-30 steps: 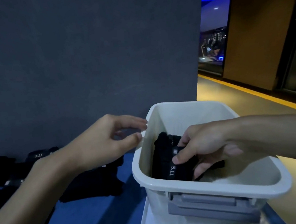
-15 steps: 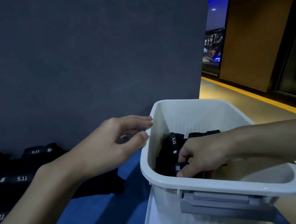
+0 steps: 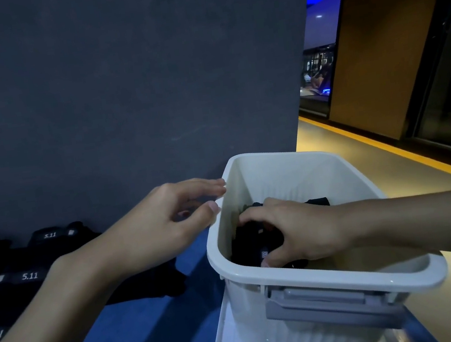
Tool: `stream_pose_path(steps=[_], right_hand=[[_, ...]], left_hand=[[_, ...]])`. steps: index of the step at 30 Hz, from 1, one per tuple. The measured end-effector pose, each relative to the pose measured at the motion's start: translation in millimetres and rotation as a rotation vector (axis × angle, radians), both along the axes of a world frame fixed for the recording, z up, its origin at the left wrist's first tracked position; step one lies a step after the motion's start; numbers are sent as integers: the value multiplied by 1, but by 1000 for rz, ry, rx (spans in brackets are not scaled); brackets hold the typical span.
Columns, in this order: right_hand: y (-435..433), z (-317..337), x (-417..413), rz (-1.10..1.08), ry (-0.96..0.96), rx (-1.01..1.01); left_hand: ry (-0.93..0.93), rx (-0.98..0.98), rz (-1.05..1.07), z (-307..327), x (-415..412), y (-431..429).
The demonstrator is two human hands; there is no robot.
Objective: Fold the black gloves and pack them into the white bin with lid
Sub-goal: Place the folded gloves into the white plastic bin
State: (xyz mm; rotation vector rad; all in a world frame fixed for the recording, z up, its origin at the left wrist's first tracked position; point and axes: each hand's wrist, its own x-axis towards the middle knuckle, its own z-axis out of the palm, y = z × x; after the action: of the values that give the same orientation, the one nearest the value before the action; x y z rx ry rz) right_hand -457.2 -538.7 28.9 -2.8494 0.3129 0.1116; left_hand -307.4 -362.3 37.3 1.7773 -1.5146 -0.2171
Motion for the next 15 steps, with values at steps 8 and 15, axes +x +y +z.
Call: stream_pose_path(steps=[8, 15], right_hand=[[-3, 14, -2, -42, -20, -17], [9, 48, 1, -114, -191, 58]], left_hand=[[14, -23, 3, -1, -1, -1], [-7, -66, 115, 7, 8, 22]])
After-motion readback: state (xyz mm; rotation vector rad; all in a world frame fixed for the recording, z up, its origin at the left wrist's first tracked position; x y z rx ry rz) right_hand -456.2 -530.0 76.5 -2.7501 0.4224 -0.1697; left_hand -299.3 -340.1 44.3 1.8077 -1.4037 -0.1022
